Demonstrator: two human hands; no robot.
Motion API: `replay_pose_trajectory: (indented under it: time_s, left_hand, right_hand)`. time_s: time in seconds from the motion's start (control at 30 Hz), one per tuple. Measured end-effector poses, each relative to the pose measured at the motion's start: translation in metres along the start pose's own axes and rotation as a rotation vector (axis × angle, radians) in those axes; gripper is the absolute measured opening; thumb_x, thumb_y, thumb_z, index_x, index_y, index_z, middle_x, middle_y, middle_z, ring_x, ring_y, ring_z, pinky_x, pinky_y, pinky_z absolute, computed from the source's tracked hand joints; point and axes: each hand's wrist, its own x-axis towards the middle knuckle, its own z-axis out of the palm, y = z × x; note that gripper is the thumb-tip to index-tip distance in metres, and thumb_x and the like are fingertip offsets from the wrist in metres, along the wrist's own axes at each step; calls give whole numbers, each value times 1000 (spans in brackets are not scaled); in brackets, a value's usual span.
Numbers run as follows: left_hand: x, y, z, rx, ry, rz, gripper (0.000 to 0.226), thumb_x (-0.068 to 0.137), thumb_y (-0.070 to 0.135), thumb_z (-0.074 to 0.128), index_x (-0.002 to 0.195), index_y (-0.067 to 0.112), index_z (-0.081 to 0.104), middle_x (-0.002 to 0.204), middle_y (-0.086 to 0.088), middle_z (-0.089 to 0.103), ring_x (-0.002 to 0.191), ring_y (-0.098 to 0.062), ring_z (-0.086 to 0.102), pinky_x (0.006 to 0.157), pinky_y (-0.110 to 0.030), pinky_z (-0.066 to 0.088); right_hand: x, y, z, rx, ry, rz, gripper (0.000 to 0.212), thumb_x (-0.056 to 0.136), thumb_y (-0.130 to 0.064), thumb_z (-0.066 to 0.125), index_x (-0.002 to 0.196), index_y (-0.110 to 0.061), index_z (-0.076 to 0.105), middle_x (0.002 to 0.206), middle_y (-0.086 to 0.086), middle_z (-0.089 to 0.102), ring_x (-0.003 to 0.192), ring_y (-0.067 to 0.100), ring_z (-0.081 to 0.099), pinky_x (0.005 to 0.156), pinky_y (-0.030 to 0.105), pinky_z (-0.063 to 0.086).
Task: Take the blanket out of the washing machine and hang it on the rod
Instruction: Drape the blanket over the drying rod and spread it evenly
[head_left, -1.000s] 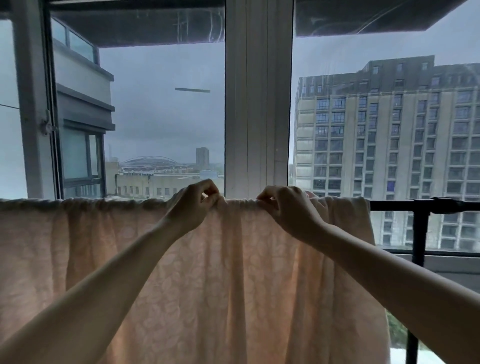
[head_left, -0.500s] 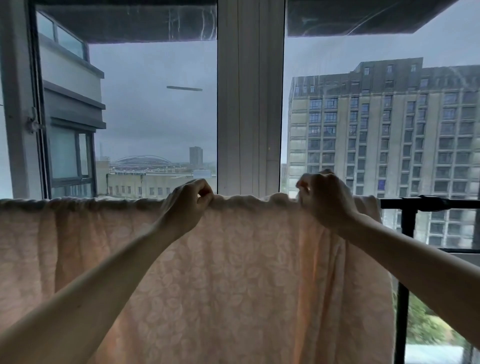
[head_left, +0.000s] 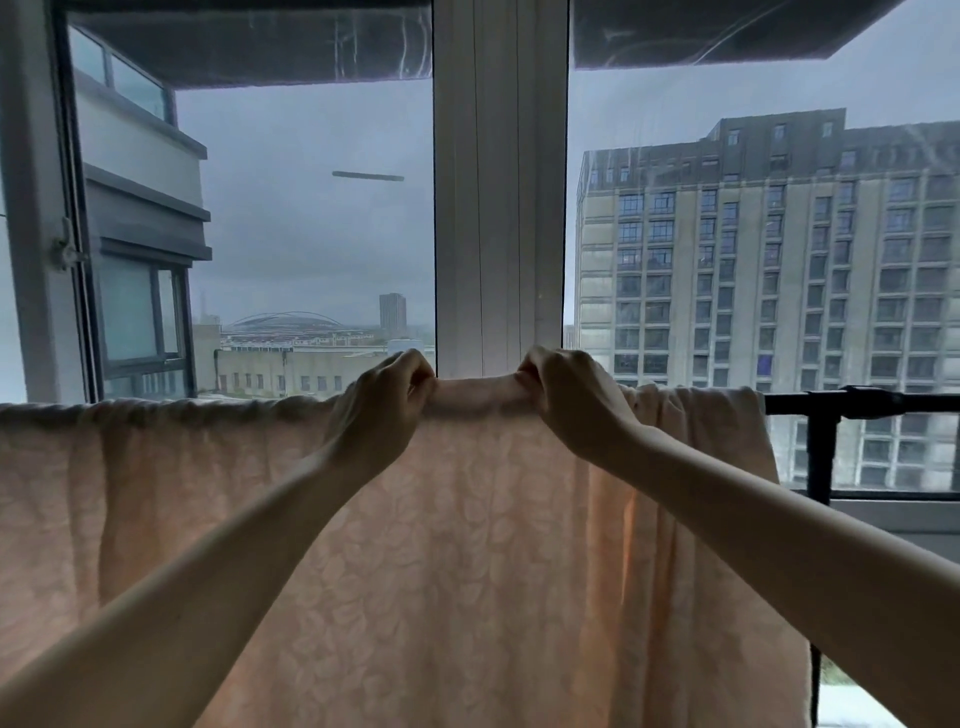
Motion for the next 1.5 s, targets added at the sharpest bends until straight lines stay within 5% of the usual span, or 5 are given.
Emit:
replay_pose_trajectory:
  time_s: [0.2,0.6,0.8,0.97,1.5]
  left_hand:
    - [14,22,7,-31,43,67,10,94,25,58,88,17,57,88,6,63,77,-14,56,65,-26,35]
    - [5,19,15,-142,-151,72,11,93,32,57,84,25,59,84,13,59,72,0,53,64,-26,42]
    - [6,35,28,-58,-62,97,8,92,22,60,84,21,62,82,15,57,70,-5,52,60,-17,32]
    - [7,13,25,-4,0,29,10,93,21,58,83,17,60,86,5,62,74,-19,59,63,-30,44]
    - [-6,32,36,63,-23,141,21,97,29,48,92,18,66,92,4,66,85,-17,61,77,-33,45]
  right_hand:
    - [2,23,-14,53,71,25,14,96,-20,53,89,-9,59,80,6,64,69,19,61,67,41,55]
    - [-38,63,-49,41,-126,35,13,90,-11,60,101,-12,68,95,1,69,84,9,62,82,19,50]
    - [-29,49,-34,-10,-25,-30,10,92,-14,58,92,-9,68,89,2,67,78,16,63,74,31,54]
    - [-28,73,-39,-89,-40,123,13,95,-12,51,88,-11,62,90,6,64,78,22,62,72,42,54]
    - [-60,86,-65,-8,-43,145,29,93,-2,49,107,-19,67,103,-10,64,92,3,53,76,-6,27]
